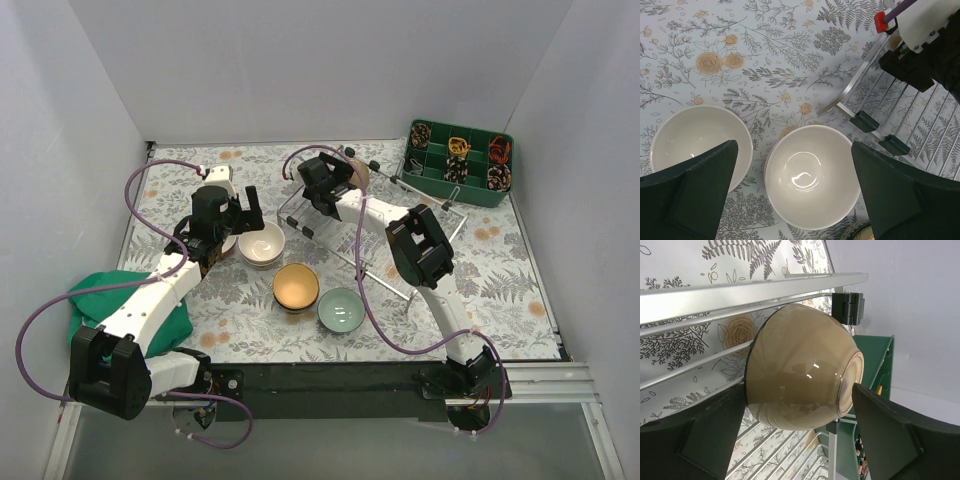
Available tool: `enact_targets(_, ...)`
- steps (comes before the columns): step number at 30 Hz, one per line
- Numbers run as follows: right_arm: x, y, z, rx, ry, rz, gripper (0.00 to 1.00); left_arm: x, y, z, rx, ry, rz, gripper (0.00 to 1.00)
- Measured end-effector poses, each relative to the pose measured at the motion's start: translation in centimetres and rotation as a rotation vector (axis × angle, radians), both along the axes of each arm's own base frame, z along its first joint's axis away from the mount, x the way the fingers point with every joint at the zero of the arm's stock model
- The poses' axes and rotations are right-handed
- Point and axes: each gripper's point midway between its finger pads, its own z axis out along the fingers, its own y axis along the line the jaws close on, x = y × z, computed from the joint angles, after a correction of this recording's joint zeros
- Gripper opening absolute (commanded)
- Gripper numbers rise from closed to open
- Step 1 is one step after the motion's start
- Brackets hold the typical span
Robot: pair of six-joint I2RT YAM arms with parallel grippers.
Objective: Unload the bowls from the dish rack
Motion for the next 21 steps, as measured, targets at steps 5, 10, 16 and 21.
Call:
enact_targets(5, -0.04, -0.07, -0.15, -0.001, -0.015, -0.011, 0.86, 0.00, 0.00, 0.00, 0.000, 0.000, 0.000, 0.98)
enact_targets(10, -0.15, -0.04, -0.39, 0.004, -0.015, -0.013, 0.78, 0.00, 0.00, 0.00, 0.000, 0.000, 0.000, 0.98)
enact_targets(16, -0.20, -0.11, -0.22, 0.000, -0.025, -0.022, 0.67, 0.00, 0.00, 0.00, 0.000, 0.000, 0.000, 0.98)
enact_targets(21, -0.43, -0.26, 0.11, 0.002, -0.022, -0.021, 0.52, -0.01, 0.00, -0.01, 0.000, 0.000, 0.000, 0.98)
